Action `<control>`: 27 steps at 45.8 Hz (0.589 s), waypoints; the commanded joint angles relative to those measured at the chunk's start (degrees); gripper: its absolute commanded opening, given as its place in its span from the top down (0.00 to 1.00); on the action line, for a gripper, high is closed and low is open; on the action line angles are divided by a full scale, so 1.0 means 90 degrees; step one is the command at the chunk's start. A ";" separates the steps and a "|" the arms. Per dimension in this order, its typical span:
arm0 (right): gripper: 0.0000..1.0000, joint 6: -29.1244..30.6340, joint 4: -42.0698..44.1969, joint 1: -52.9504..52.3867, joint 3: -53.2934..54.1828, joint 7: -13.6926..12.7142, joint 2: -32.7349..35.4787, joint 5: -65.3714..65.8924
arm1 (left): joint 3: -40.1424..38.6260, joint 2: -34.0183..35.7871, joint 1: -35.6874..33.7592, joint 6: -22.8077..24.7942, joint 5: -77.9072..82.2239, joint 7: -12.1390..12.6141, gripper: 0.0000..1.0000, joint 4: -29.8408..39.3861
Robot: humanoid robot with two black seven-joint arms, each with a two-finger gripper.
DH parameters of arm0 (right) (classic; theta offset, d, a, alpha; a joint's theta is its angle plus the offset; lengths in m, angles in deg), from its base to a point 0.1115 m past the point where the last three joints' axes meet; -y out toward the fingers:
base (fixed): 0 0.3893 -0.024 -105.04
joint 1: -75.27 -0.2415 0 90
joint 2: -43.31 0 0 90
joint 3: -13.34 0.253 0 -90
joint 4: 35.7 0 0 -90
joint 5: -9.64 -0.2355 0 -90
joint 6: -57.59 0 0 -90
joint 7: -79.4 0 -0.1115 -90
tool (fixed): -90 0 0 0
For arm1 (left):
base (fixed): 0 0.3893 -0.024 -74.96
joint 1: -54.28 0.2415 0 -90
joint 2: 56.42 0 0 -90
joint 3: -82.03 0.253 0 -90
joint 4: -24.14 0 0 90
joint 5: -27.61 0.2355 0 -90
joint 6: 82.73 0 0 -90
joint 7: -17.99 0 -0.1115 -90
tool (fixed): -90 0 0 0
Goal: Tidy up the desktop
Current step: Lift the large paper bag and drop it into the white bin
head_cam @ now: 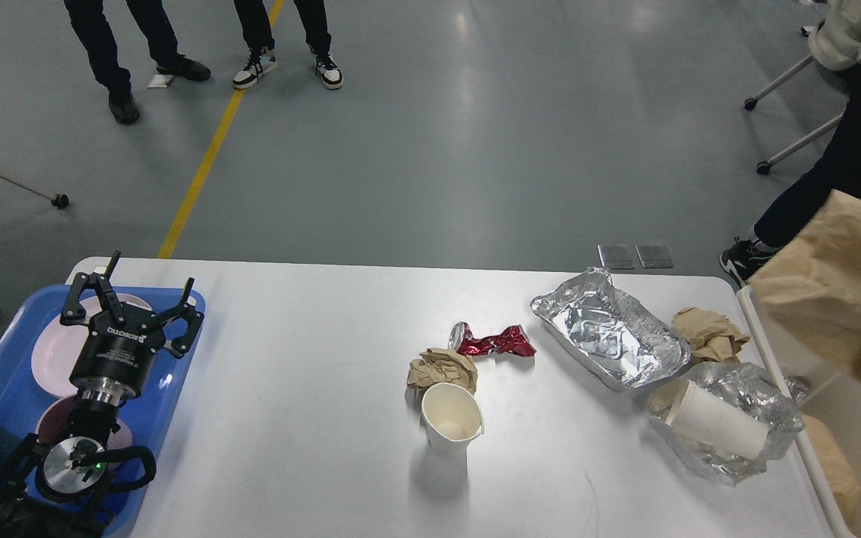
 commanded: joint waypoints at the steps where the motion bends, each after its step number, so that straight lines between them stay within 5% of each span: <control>1: 1.00 -0.0114 0.1643 0.1863 0.0893 -0.0002 0.0633 -0.0059 | 0.0000 0.0000 0.0001 0.0000 -0.0007 0.0000 0.04 0.0001; 9: 1.00 -0.0162 0.3917 0.4958 0.3246 -0.0012 0.0673 -0.0050 | 0.0000 0.0000 0.0001 0.0000 -0.0007 0.0000 0.04 0.0001; 14: 1.00 -0.0494 0.5568 0.6922 0.4565 -0.0022 -0.0107 -0.0050 | 0.0000 0.0000 0.0001 0.0000 0.0003 0.0000 0.04 0.0001; 23: 1.00 -0.1528 0.7620 0.8808 0.5153 -0.0080 -0.1689 -0.0050 | 0.0000 0.0000 0.0001 0.0000 0.0003 0.0000 0.04 0.0001; 27: 1.00 -0.2115 0.7846 0.9307 0.5153 -0.0402 -0.2168 -0.0050 | 0.0000 0.0000 0.0001 0.0000 0.0003 0.0000 0.04 0.0001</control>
